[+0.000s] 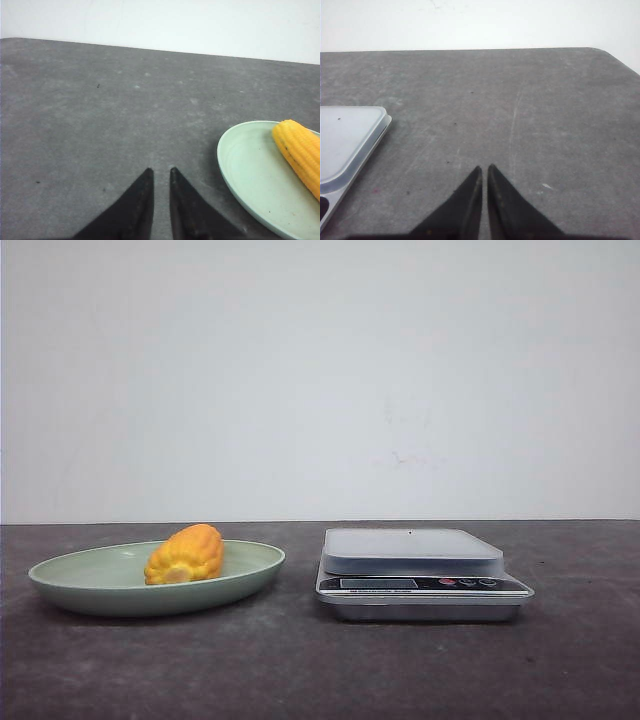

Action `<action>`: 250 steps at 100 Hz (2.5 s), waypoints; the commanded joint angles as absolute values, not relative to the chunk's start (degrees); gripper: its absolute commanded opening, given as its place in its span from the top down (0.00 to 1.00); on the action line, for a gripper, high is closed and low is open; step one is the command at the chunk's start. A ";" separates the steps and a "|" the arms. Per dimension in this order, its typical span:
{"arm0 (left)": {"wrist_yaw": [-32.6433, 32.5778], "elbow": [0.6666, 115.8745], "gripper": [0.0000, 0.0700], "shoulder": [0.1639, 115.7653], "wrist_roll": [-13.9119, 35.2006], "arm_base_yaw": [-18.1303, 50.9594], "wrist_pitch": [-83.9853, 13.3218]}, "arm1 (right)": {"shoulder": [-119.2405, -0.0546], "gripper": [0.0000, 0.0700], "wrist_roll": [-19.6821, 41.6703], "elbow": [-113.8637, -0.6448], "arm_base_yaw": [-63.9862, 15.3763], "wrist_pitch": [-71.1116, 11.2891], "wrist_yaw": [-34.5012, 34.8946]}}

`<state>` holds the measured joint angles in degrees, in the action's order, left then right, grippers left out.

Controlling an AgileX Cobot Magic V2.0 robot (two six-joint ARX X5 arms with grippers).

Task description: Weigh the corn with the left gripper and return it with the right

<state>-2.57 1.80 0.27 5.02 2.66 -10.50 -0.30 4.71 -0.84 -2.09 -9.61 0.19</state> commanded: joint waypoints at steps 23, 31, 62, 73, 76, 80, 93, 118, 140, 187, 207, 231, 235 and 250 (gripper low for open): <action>-2.35 0.80 0.98 0.19 4.08 2.74 -10.74 | -0.23 0.98 5.17 -0.58 -1.98 -8.97 -0.01; -2.35 0.80 0.98 0.19 4.05 2.74 -10.72 | -0.23 0.98 5.17 -0.58 -1.98 -8.97 0.01; -2.35 0.80 0.98 0.19 4.08 2.74 -10.72 | -0.23 0.98 5.17 -0.58 -1.98 -8.97 -0.01; -2.35 0.80 0.98 0.19 4.08 2.74 -10.72 | -0.23 0.98 5.13 -0.58 -1.98 -8.99 -0.03; -2.35 0.80 0.98 0.19 4.05 2.74 -10.72 | -0.23 0.98 5.13 -0.58 -1.98 -8.99 -0.03; -2.35 0.80 0.98 0.19 4.08 2.74 -10.72 | -0.23 0.98 5.13 -0.58 -1.98 -8.99 -0.03; -2.35 0.80 0.98 0.19 4.05 2.74 -10.72 | -0.23 0.98 5.02 -0.58 -1.98 -8.97 -0.36; -2.35 0.80 0.98 0.19 4.05 2.74 -10.72 | -0.23 0.98 5.23 -0.58 -2.02 -8.97 -0.32; -2.35 0.80 0.98 0.19 4.10 2.74 -10.72 | -0.23 0.98 6.07 -0.58 -2.09 -9.76 0.23; -2.33 0.82 0.99 0.19 8.82 2.74 -8.84 | -0.23 0.99 7.18 -0.73 -2.09 -8.45 0.64; -2.24 7.53 0.98 3.07 17.61 3.31 -8.05 | -2.46 1.00 17.89 -6.57 -2.09 -8.38 -0.34; -0.95 24.77 0.98 21.96 17.56 3.68 -7.38 | -16.99 1.00 19.05 -23.27 -2.09 -13.08 2.02; 0.62 28.51 0.98 26.44 17.12 3.75 -7.92 | -19.51 1.00 18.44 -26.30 -2.09 -13.78 3.03; 8.36 39.42 0.50 38.70 16.99 3.77 -10.37 | -27.09 0.80 17.61 -35.38 -2.09 -14.13 8.12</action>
<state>5.50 35.29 34.37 17.72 3.64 -9.74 -24.82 17.98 -32.27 -2.09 -14.37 6.70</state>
